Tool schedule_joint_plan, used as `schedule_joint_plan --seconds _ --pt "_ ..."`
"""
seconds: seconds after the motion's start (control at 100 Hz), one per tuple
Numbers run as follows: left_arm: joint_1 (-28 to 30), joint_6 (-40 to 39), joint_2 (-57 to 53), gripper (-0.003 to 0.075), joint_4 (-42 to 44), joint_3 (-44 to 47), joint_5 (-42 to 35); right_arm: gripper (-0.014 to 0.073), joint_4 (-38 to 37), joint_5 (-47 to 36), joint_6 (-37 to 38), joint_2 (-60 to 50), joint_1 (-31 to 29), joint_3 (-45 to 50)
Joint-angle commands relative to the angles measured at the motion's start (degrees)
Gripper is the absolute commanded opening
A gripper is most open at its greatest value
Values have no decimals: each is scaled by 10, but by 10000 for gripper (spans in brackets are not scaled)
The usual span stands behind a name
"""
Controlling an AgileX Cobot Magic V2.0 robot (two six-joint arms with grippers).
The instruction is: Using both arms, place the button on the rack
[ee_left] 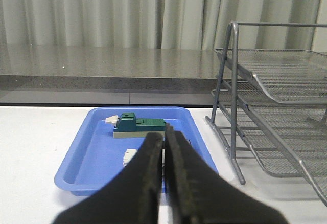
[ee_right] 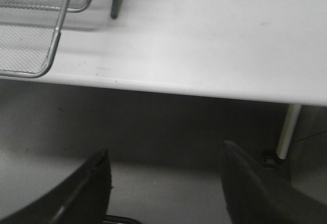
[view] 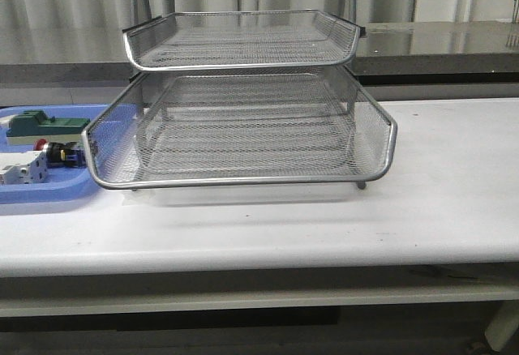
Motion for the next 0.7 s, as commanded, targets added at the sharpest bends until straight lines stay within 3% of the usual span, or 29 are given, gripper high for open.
schedule_joint_plan --seconds 0.0,0.22,0.44,0.55,0.61,0.69 --pt "-4 -6 -19 4 1 26 -44 465 -31 -7 22 -24 -3 -23" --pt "-4 -6 -19 4 1 26 -44 424 -40 -5 27 -66 -3 -23" --pt "-4 -6 -19 4 1 26 -44 97 -40 -4 27 -71 -3 -23" --pt "-4 -6 -19 4 1 26 -44 -27 -40 -4 27 -71 -3 -23" --pt "-4 -6 -19 4 1 26 -44 -73 -40 -1 27 -71 -3 -23" --pt "-4 -6 -19 4 1 26 -44 -68 -40 0 27 -71 -3 -23"
